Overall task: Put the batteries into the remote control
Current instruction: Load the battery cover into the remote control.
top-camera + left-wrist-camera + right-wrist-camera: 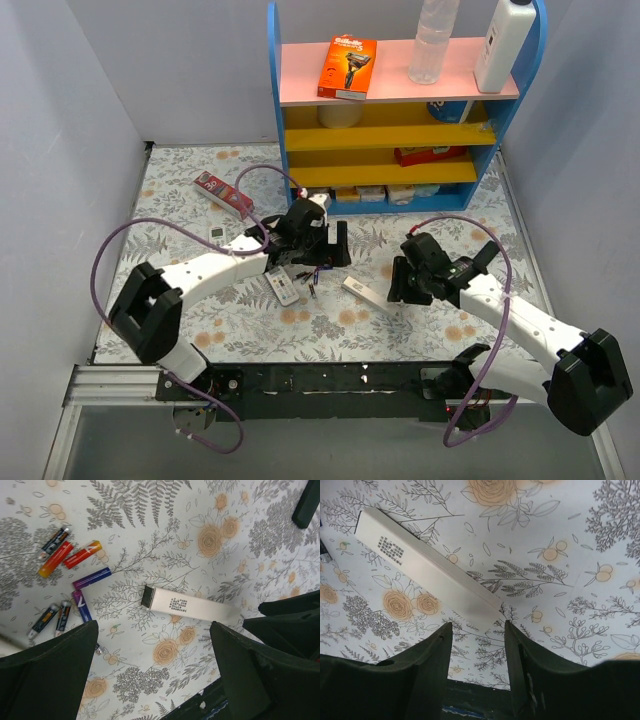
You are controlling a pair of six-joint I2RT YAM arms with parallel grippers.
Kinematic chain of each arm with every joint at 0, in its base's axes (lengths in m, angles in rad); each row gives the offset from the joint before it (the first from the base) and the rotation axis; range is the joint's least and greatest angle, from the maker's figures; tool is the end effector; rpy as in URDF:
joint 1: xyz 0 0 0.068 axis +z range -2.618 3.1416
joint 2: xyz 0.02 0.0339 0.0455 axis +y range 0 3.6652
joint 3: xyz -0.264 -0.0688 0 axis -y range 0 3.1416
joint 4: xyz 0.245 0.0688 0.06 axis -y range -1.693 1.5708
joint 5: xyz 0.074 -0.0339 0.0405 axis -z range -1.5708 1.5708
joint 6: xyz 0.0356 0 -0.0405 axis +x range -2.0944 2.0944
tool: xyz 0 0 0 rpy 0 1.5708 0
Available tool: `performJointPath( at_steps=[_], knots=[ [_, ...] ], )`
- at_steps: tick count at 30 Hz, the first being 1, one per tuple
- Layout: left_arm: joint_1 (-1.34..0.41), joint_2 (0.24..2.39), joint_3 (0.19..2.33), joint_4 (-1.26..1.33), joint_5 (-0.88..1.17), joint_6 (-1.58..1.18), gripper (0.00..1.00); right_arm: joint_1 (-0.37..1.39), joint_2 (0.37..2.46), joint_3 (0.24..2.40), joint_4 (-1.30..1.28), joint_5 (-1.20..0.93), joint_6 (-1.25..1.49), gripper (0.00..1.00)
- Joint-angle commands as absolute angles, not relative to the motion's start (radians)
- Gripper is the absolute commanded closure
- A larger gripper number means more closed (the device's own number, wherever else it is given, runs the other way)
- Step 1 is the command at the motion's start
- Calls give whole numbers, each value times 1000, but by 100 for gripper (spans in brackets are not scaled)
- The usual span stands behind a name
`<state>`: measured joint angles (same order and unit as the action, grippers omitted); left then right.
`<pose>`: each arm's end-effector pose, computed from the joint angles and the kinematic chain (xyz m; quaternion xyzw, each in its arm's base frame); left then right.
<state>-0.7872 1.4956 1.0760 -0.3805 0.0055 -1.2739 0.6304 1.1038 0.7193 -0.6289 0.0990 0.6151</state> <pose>0.2291 -0.2302 0.2531 -0.2223 0.8996 -0.3237 0.1911 0.1706 0.1201 0.2201 0.0063 0.9603 0.1216 0.2509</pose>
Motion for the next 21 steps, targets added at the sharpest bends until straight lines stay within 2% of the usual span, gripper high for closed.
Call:
performJointPath(
  at_steps=[1,7,14,21],
  knots=[
    [-785,1615,1181,-434,150,-1177,6,634,1034,652,-543,115,819,47],
    [-788,1753,1255,-495,215,-1103,13,632,997,571,-514,107,887,49],
    [-804,1819,1296,-508,242,-1063,20,632,971,508,-477,132,930,58],
    [-816,1847,1313,-511,255,-1054,25,632,968,474,-437,118,948,59]
  ],
)
